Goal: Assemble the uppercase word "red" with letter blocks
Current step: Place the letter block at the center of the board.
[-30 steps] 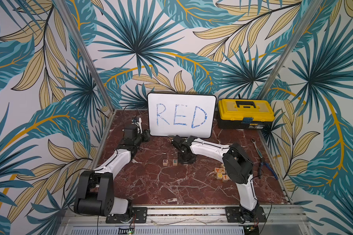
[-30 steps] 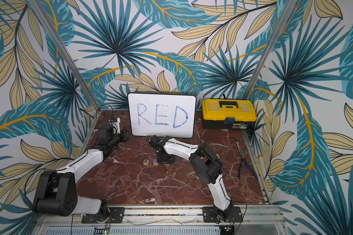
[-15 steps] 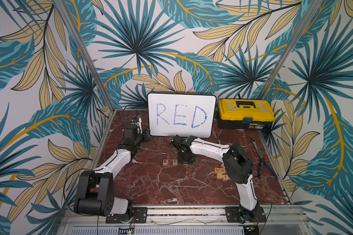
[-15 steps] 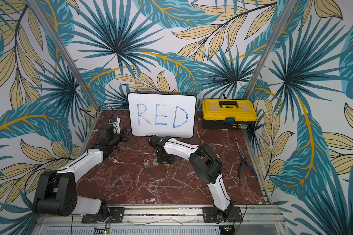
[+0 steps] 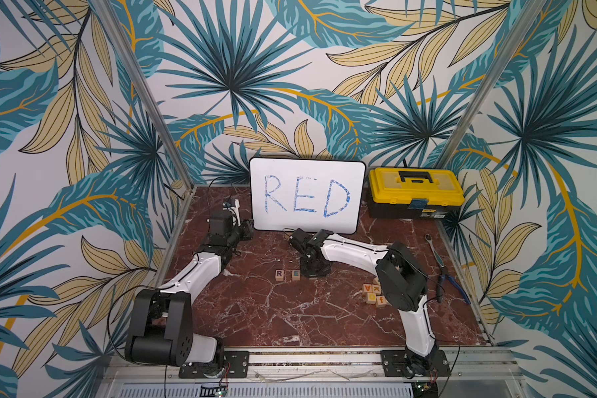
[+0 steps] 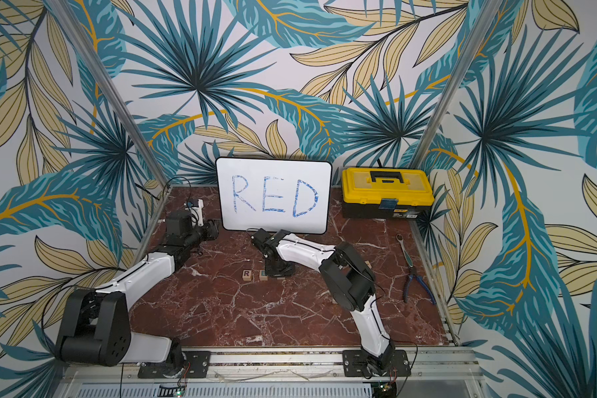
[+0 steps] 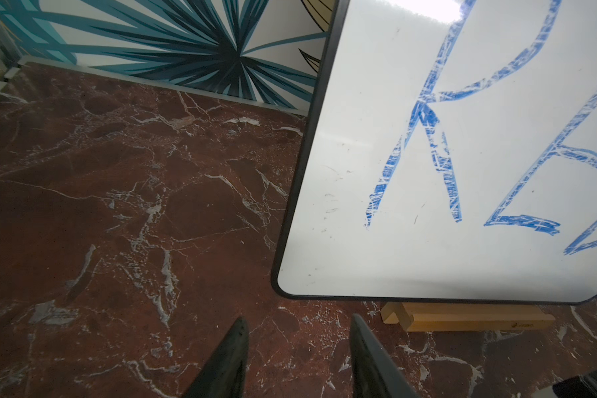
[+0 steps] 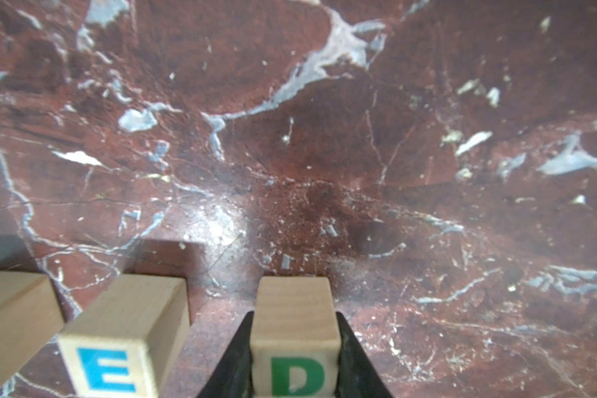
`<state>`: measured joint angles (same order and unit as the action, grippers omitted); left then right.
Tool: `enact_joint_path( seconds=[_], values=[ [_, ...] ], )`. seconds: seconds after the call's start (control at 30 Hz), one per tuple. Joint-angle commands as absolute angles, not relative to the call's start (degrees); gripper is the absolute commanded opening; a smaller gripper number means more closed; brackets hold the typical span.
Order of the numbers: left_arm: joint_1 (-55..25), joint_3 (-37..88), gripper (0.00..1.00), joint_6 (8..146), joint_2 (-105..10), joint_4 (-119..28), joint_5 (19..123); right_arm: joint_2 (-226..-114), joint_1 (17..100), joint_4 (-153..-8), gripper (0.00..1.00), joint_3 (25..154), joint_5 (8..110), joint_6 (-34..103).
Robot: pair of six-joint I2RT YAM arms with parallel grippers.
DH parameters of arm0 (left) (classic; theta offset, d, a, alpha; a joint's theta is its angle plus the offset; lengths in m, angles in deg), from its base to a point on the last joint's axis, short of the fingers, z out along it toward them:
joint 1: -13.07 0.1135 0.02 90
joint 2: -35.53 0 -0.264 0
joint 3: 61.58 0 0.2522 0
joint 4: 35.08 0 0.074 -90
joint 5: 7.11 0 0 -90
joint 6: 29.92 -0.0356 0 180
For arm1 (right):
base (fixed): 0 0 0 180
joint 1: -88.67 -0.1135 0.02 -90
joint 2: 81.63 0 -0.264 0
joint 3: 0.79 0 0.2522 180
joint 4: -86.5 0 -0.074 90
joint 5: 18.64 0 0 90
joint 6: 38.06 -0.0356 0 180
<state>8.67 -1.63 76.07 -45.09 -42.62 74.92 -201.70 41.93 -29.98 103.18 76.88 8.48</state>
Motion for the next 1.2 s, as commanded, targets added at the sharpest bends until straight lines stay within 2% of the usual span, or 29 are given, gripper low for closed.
enact_joint_path(
  seconds=[0.0,0.73,1.17],
  values=[
    [9.29,-3.01,0.48,75.77,-43.94,-41.53,74.80,-202.02,41.91,-29.02,0.37,103.16,76.61,8.84],
    [9.25,-3.08,0.48,75.90,-43.73,-41.47,74.55,-200.83,41.57,-28.92,0.44,102.82,76.41,7.69],
    [9.29,-3.09,0.48,75.95,-43.78,-41.46,74.37,-199.80,41.23,-30.14,0.43,100.73,76.01,4.51]
  ],
)
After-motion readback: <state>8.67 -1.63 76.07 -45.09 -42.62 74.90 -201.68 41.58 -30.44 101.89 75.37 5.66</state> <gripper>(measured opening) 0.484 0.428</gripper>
